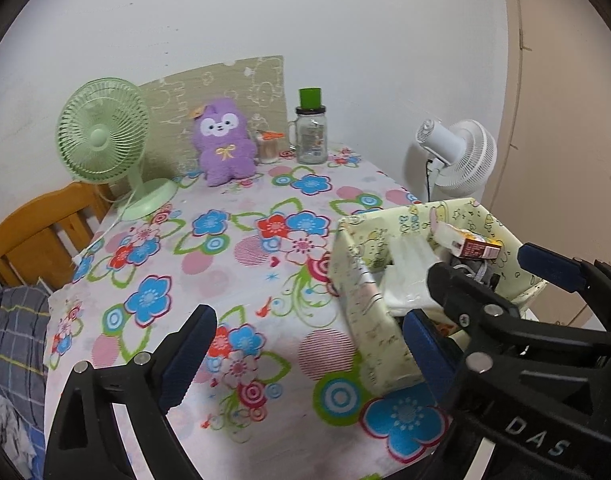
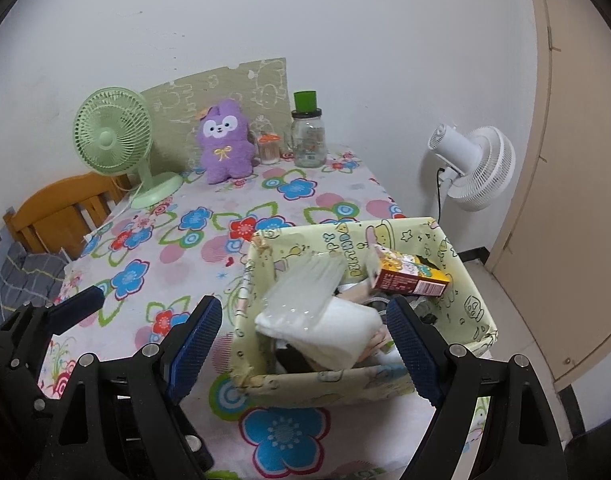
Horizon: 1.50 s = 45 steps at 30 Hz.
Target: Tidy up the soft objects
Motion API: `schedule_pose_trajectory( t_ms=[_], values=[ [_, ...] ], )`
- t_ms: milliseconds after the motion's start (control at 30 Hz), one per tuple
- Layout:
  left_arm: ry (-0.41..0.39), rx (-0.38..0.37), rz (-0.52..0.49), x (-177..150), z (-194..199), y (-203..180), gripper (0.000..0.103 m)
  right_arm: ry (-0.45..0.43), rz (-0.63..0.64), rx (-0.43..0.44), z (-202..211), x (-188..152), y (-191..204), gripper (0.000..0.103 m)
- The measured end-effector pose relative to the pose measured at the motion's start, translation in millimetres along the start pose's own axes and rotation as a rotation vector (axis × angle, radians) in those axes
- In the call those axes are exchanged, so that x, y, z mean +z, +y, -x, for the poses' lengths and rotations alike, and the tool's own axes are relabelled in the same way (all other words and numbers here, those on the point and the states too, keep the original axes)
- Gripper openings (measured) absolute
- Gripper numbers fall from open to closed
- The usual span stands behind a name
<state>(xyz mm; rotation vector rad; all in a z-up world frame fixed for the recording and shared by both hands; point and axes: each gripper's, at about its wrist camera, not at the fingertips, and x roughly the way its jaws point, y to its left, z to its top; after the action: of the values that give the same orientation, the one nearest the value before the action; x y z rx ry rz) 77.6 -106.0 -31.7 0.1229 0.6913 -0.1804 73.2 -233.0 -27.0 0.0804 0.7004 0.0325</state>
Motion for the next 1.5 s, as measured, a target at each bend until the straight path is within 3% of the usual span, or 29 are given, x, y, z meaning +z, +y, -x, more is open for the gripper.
schedule_pose_trajectory(
  t_ms=[333, 733, 1033, 1200, 1500],
  values=[
    [-0.031, 0.046, 0.045, -17, 18, 35, 0.103, -0.017, 0.000, 0.023, 9, -9, 22, 0.087],
    [-0.067, 0.101, 0.097, -38, 41, 68, 0.103, -0.049, 0.031, 0.042, 22, -21, 43, 0.091],
    [-0.095, 0.156, 0.113, -46, 57, 79, 0.103, -0.084, 0.037, 0.038, 37, -27, 45, 0.095],
    [-0.088, 0.167, 0.128, -44, 66, 82, 0.103, -0.118, 0.037, 0.038, 48, -27, 44, 0.098],
    [-0.143, 0.165, 0.128, -48, 76, 81, 0.103, -0.171, 0.033, 0.027, 61, -31, 38, 0.103]
  ],
)
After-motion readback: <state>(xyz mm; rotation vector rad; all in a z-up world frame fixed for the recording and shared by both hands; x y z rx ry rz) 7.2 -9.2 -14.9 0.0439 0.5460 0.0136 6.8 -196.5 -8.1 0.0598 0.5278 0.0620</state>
